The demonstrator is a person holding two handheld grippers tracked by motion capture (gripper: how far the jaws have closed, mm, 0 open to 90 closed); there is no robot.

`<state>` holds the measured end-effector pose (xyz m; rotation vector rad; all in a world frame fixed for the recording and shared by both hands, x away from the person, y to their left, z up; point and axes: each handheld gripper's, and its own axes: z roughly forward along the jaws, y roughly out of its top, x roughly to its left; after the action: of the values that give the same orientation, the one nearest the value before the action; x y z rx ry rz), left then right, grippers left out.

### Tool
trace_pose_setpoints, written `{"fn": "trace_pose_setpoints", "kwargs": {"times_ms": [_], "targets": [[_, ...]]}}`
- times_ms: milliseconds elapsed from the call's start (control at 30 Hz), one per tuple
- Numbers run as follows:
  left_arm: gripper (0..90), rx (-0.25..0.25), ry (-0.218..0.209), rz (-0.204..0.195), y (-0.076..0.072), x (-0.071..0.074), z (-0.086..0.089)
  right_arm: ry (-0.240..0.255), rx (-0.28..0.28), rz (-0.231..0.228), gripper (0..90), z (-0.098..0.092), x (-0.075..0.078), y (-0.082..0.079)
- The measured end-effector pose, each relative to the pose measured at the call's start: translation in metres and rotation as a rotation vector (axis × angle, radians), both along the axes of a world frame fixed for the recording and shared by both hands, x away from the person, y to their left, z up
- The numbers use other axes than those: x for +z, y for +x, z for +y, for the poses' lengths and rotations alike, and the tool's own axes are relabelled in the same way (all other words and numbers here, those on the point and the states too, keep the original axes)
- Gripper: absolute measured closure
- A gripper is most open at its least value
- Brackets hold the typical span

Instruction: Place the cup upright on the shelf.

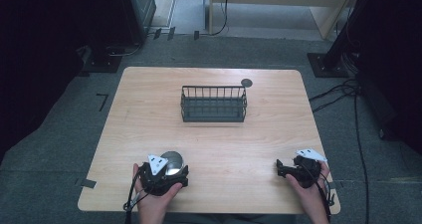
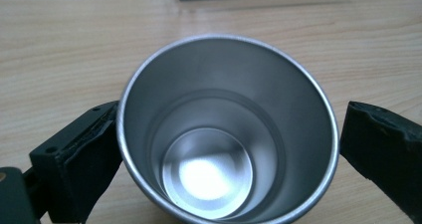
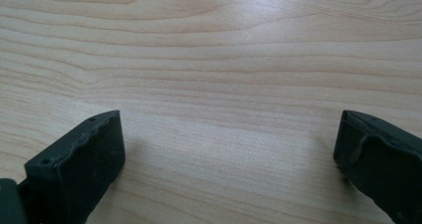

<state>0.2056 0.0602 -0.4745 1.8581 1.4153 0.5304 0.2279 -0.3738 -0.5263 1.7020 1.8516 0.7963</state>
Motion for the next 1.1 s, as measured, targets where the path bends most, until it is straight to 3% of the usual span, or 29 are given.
{"fn": "trace_pose_setpoints", "kwargs": {"times_ms": [100, 333, 500, 633, 1100], "targets": [[0.5, -0.001, 0.016, 0.008, 0.0, -0.003, -0.002, 0.001, -0.001, 0.001, 0.0, 0.0, 0.0, 0.0], [11.9, 0.036, 0.049, -0.001, 0.0, -0.005, -0.002, 0.001, -0.001, 0.001, 0.0, 0.0, 0.0, 0.0], [17.2, 0.021, 0.069, -0.015, 0.0, -0.005, -0.002, 0.0, 0.0, 0.0, 0.0, 0.0, 0.0, 0.0], [18.9, 0.011, 0.05, -0.007, 0.003, -0.003, 0.001, 0.001, -0.001, 0.0, 0.0, 0.0, 0.0, 0.0], [19.1, -0.026, 0.056, -0.026, 0.018, 0.011, -0.001, 0.0, -0.001, 0.001, 0.0, 0.0, 0.0, 0.0]]}}
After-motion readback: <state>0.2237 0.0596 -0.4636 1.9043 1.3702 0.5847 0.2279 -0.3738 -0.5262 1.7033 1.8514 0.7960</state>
